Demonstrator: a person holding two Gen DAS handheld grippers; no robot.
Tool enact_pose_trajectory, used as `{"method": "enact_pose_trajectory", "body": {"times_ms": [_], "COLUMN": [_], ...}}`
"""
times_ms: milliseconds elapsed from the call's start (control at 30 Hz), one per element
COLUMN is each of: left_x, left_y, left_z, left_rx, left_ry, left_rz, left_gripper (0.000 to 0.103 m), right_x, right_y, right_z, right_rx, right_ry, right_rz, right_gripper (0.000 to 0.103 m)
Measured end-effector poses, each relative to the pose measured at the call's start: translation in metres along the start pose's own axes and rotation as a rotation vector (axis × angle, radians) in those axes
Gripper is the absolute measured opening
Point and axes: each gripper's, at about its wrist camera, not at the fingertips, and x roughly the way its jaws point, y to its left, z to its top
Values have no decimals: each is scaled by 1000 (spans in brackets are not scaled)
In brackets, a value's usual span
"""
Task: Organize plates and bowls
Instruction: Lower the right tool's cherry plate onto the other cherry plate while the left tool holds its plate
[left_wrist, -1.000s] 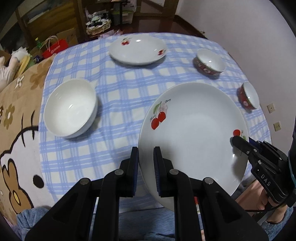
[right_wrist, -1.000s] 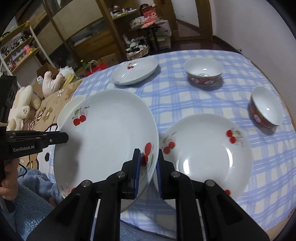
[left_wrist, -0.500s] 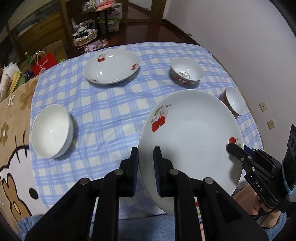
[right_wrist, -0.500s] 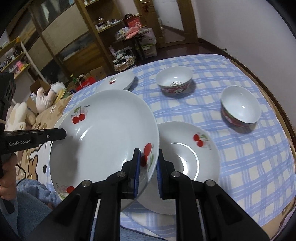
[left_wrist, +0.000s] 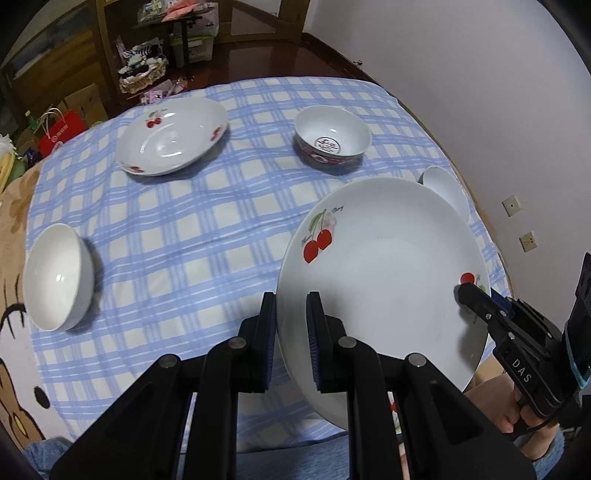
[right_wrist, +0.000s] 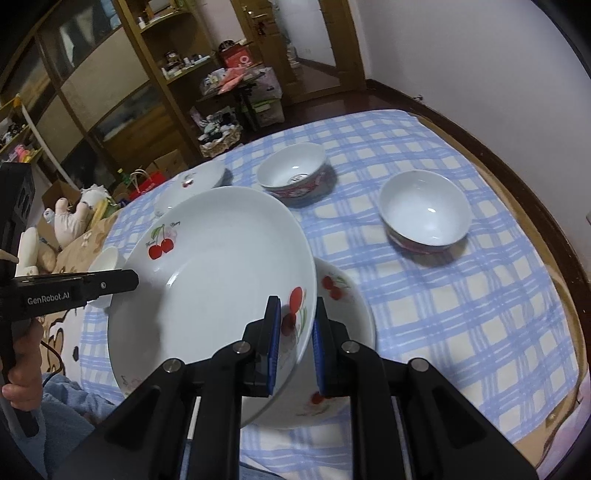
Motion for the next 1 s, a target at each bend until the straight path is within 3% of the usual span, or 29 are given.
{"method": "enact_pose_trajectory", "body": {"times_ms": [567,1000], "left_x": [43,68], "left_y": [-13,-13], "left_z": [-11,-15], "left_rx": [45,52], "left_ry": [55,99], "left_rz": [-3,24], "left_gripper": [15,15], "right_x": [9,34], "right_y": [-18,-24], "right_z": [-14,-24], "right_rx": [31,43], "right_ry": [19,94], "right_rz": [-26,-54], "right_gripper": [17,17]}}
